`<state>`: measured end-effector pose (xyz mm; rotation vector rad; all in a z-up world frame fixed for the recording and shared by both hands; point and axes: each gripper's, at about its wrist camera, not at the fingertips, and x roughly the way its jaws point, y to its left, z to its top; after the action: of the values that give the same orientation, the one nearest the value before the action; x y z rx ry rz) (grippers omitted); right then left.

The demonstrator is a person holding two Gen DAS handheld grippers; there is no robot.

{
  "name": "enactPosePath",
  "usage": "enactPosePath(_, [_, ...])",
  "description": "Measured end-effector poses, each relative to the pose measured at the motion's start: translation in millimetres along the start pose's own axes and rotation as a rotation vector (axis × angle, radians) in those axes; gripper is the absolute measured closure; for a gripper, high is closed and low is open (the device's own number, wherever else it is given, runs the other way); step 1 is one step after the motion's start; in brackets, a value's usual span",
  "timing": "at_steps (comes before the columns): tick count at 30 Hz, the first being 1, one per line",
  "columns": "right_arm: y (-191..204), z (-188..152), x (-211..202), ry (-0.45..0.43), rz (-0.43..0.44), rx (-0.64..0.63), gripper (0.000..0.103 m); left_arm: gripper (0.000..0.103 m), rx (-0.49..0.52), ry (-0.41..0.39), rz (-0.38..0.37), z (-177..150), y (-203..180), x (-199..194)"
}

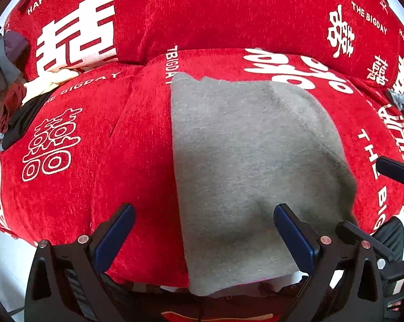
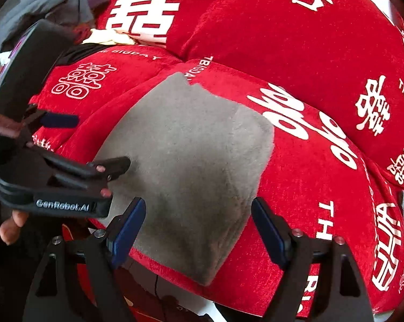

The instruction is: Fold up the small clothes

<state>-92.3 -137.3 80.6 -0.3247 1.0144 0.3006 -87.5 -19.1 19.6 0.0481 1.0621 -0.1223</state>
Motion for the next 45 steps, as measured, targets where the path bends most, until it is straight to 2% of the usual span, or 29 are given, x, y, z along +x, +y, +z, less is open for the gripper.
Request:
enactPosePath(3, [1, 1, -2, -0.001, -0.009, 0.001, 0.02, 0.0, -0.03, -0.009, -0.004, 0, 1, -3])
enactPosePath(6, [1, 1, 0, 0.002, -0.016, -0.006, 0.02, 0.0, -0.078, -0.046, 0.037, -2, 3, -8])
enactPosePath(28, [-7, 3, 14, 0.025, -0.015, 0.043, 0.02, 0.0, -0.082, 0.01, 0.026, -4, 7, 13])
enactPosePath(45, [-20, 9, 40, 0.08, 0.005, 0.066, 0.02, 0.0, -0.086, 0.057, 0.011, 4, 10, 34])
